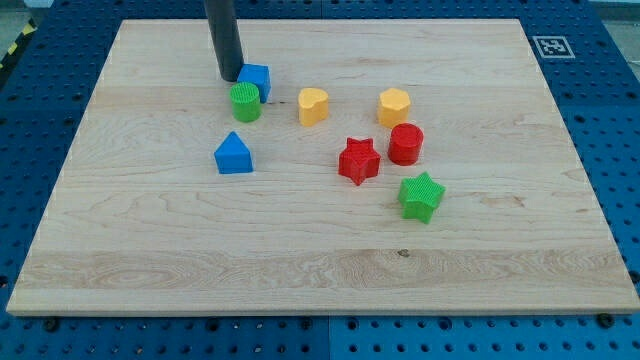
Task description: Push the green circle above the blue triangle
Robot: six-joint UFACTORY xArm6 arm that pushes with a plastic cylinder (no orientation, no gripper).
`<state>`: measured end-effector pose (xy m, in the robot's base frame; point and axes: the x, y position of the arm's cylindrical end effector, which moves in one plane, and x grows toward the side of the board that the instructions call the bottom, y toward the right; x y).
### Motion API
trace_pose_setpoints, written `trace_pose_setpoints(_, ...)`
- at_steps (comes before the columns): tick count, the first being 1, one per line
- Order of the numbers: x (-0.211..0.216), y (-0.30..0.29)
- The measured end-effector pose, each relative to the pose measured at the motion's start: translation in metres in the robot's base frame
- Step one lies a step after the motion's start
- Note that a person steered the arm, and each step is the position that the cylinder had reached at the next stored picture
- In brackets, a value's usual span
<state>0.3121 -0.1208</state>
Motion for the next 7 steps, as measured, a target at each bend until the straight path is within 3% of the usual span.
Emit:
trace_pose_setpoints(2,0.001,-0.031)
trace_pose_setpoints(7,0.034,0.025)
